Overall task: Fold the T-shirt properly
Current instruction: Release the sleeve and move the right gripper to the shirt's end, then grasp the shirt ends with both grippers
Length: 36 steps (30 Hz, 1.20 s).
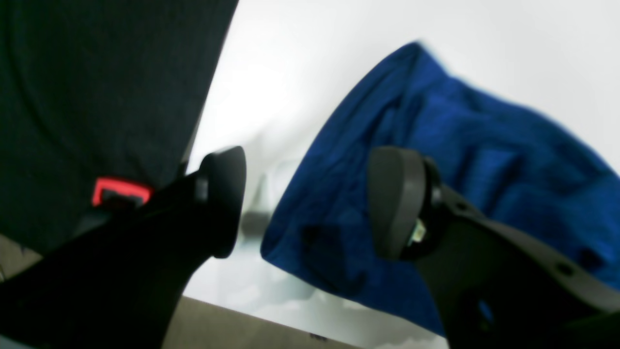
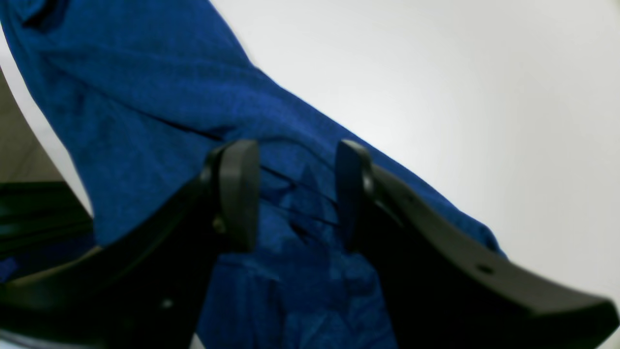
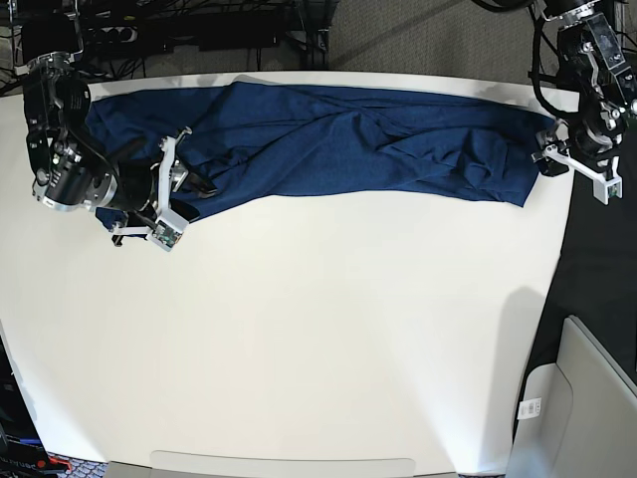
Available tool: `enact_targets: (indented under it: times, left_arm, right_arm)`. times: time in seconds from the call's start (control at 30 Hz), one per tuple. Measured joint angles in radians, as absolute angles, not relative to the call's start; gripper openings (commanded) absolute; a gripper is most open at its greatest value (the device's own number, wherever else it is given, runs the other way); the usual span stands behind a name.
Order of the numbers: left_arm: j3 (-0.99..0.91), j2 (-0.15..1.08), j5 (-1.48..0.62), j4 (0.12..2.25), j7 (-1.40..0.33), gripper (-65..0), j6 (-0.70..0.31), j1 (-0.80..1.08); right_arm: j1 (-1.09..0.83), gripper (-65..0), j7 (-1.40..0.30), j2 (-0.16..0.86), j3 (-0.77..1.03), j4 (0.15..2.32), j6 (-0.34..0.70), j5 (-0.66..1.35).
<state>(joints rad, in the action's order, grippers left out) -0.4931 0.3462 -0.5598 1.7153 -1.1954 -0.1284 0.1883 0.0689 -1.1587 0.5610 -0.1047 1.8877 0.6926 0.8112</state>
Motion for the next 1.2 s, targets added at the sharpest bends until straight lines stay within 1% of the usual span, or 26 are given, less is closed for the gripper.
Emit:
enact_targets:
  times: [0.17, 0.53, 0.67, 0.8, 0.97, 1.07, 1.13, 1.2]
  left_arm:
    - [-0.466, 0.361, -0.561, 1.627, -1.198, -25.8, -0.128, 0.148]
    - [-0.466, 0.363, -0.565, 1.61, -1.205, -25.7, -0.128, 0.157]
    - [-0.47, 0.363, -0.666, 1.61, -1.237, -25.9, -0.196, 0.158]
    - [-0.472, 0.362, -0.675, 1.61, -1.288, -26.0, -0.263, 0.16]
    - [-0.472, 0.343, -0.675, 1.61, -1.29, -26.0, -0.264, 0.158]
    - [-0.472, 0.339, -0.71, 1.611, -1.291, -26.2, -0.266, 0.158]
    - [-0.471, 0.339, -0.744, 1.611, -1.294, -28.2, -0.266, 0.159]
    - [-0.471, 0.339, -0.772, 1.611, -1.298, -32.9, -0.266, 0.158]
  right_arm:
    - [0.042, -41.3, -1.16, 0.561, -0.081, 1.894, 0.693, 0.81]
    - [0.042, -41.4, -1.158, 0.561, -0.081, 1.894, 0.693, 0.811]
    - [0.042, -41.4, -1.158, 0.559, -0.081, 1.894, 0.693, 0.811]
    - [0.042, -41.4, -1.158, 0.559, -0.081, 1.894, 0.693, 0.811]
    - [0.038, -41.4, -1.158, 0.558, -0.081, 1.894, 0.693, 0.81]
    - [0.027, -41.4, -1.159, 0.558, -0.081, 1.894, 0.693, 0.809]
    - [0.028, -41.4, -1.158, 0.554, -0.081, 1.894, 0.693, 0.811]
    - [0.028, -41.4, -1.156, 0.553, -0.081, 1.894, 0.693, 0.81]
